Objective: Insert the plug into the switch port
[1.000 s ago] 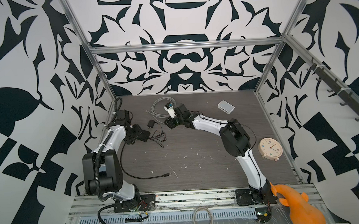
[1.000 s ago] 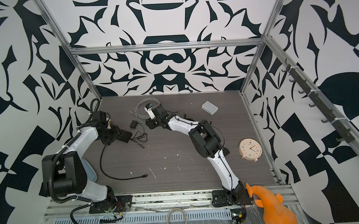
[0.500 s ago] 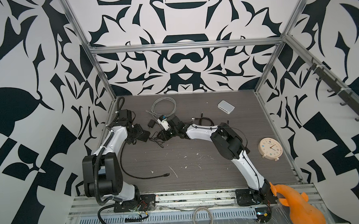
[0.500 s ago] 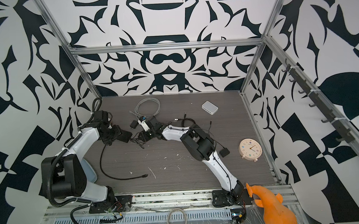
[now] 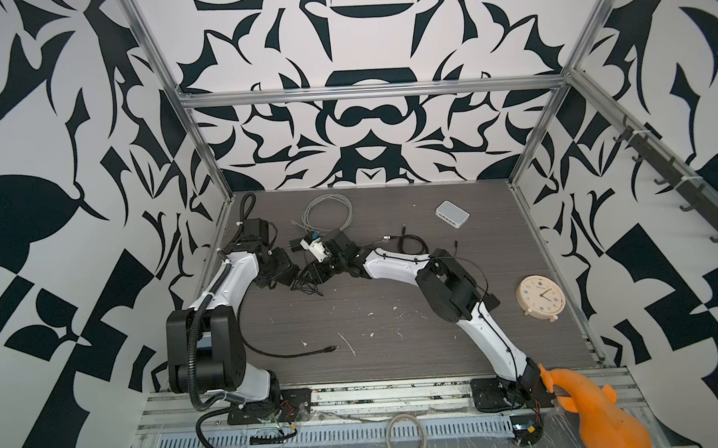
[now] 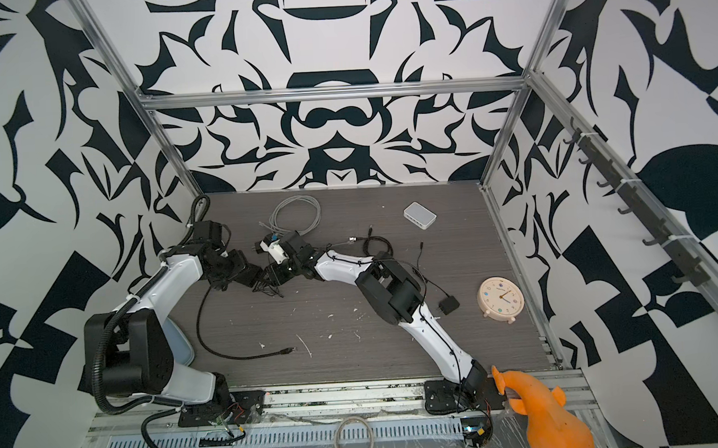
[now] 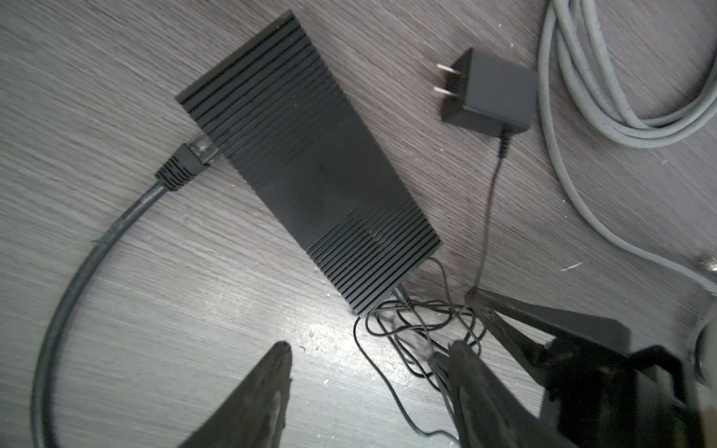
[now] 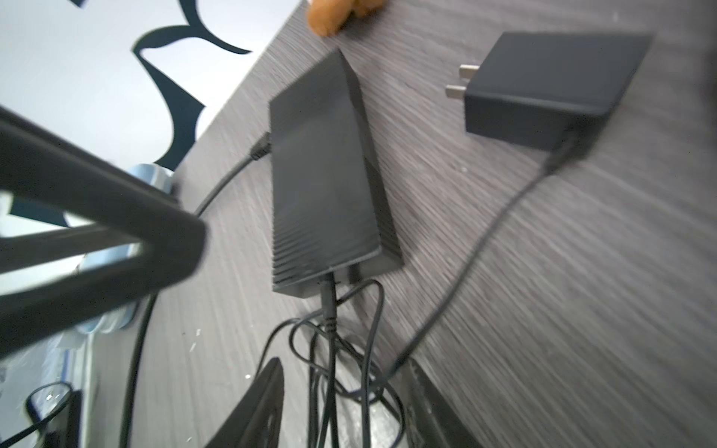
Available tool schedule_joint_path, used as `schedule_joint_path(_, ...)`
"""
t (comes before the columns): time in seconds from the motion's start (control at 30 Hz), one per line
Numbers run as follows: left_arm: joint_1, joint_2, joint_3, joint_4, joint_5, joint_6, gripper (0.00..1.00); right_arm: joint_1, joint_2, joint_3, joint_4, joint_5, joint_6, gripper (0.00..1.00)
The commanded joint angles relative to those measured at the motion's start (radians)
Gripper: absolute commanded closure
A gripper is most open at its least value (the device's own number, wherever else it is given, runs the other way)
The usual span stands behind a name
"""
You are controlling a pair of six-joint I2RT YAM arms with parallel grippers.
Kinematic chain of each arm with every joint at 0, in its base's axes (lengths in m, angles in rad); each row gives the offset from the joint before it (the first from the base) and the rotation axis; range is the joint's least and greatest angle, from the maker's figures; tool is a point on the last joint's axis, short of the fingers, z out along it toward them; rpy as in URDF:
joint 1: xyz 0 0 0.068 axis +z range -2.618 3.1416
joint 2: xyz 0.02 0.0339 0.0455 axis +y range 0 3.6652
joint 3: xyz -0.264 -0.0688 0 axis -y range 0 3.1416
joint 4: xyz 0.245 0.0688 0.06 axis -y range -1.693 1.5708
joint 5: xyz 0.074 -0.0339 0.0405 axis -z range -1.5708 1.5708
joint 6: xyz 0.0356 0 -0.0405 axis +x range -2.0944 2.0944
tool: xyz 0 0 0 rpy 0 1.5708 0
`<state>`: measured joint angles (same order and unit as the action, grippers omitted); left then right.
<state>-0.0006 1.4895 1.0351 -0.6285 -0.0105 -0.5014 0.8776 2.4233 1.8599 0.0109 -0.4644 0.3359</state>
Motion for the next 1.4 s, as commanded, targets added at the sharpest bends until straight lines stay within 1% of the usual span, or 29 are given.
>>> schedule_joint_path(0.0,-0.004,-0.019,0.018,-0.028,-0.025,-0.007,0.32,-0.030,-0.084,0.010,-0.038,-0.021,-0.037,0.47)
schedule_joint_path(0.1,-0.003,-0.018,0.021,-0.031,-0.028,-0.004,0.32,-0.066,-0.110,-0.002,-0.072,0.003,-0.055,0.47)
schedule_joint_path(0.23,-0.005,-0.001,0.029,-0.021,-0.022,-0.009,0.32,-0.092,-0.098,0.021,-0.093,0.042,-0.076,0.46)
schedule_joint_path(0.4,-0.032,0.014,0.059,-0.017,-0.048,-0.020,0.32,-0.106,-0.018,0.127,-0.100,0.081,-0.053,0.46)
schedule_joint_path(0.5,-0.047,0.030,0.078,-0.001,-0.048,-0.019,0.32,-0.105,0.032,0.192,-0.107,0.083,-0.046,0.46)
schedule_joint_path(0.73,-0.087,0.127,0.159,0.036,-0.057,-0.016,0.32,-0.100,0.121,0.287,-0.059,0.081,0.002,0.45)
schedule_joint_path(0.8,-0.111,0.180,0.205,0.037,-0.095,-0.013,0.32,-0.099,0.122,0.288,-0.062,0.093,0.020,0.45)
schedule_joint_path(0.87,-0.137,0.239,0.266,0.016,-0.150,-0.005,0.31,-0.100,0.090,0.244,-0.048,0.106,0.022,0.44)
schedule_joint_path(0.93,-0.150,0.283,0.307,0.016,-0.179,-0.010,0.31,-0.105,0.043,0.159,-0.029,0.120,0.018,0.44)
schedule_joint_path(1.0,-0.151,0.311,0.326,0.043,-0.162,-0.020,0.31,-0.120,-0.050,0.068,-0.013,0.125,0.018,0.44)
schedule_joint_path(1.07,-0.158,0.336,0.346,0.067,-0.122,-0.020,0.32,-0.145,-0.143,-0.057,0.028,0.136,0.020,0.44)
schedule_joint_path(1.13,-0.183,0.372,0.370,0.086,-0.086,-0.015,0.33,-0.177,-0.233,-0.167,0.045,0.147,0.023,0.44)
schedule_joint_path(1.23,-0.225,0.436,0.412,0.096,-0.057,-0.012,0.35,-0.236,-0.330,-0.270,0.001,0.157,0.024,0.44)
schedule_joint_path(1.37,-0.248,0.509,0.442,0.106,-0.080,-0.042,0.35,-0.314,-0.433,-0.373,-0.083,0.167,0.010,0.42)
